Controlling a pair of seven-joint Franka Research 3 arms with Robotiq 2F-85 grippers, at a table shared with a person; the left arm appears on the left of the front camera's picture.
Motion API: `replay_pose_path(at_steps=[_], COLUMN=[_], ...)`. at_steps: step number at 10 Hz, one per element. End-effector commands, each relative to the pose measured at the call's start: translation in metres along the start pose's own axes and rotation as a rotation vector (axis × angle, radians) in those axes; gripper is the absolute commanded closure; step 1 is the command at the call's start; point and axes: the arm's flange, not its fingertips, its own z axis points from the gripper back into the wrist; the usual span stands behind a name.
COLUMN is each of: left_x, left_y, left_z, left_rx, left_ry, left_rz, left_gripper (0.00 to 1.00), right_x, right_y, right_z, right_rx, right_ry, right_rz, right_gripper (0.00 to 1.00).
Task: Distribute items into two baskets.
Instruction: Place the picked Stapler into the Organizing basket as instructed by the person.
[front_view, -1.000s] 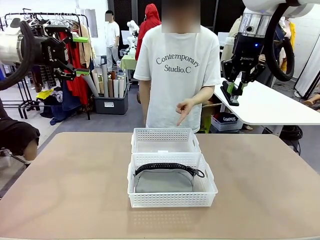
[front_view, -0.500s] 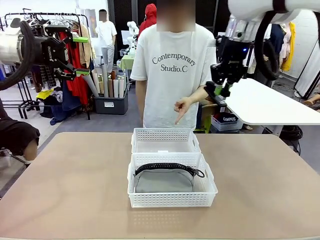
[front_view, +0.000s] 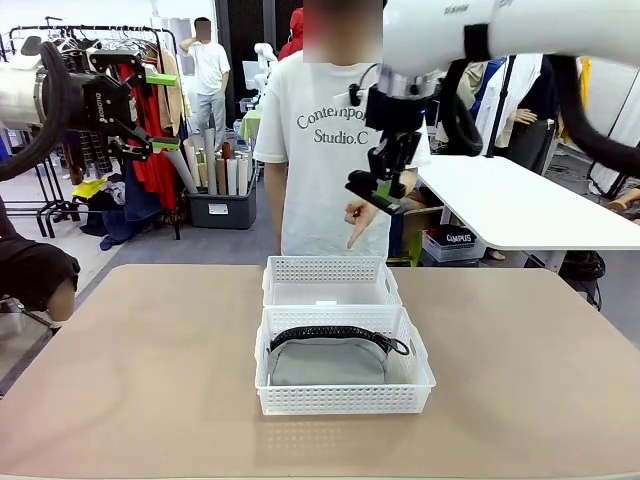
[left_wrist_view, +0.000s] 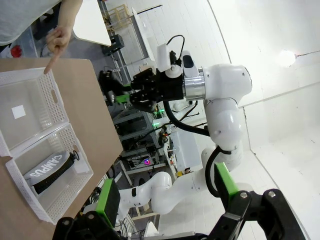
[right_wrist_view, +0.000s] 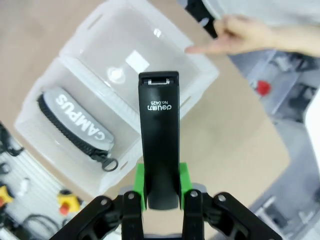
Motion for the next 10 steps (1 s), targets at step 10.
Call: replay_pose_path(at_steps=[10], left_x=[-0.001], left_y=[-0.002], left_z=[0.0], left_rx=[-0.004], left_ry=[-0.006], left_rz=[0.004], left_gripper=[0.0], right_x=[0.044], right_y=[0.036], right_z=[-0.136], right_rx=[-0.187], right_ry=[-0.039], right_rz=[0.569], right_gripper=[1.0])
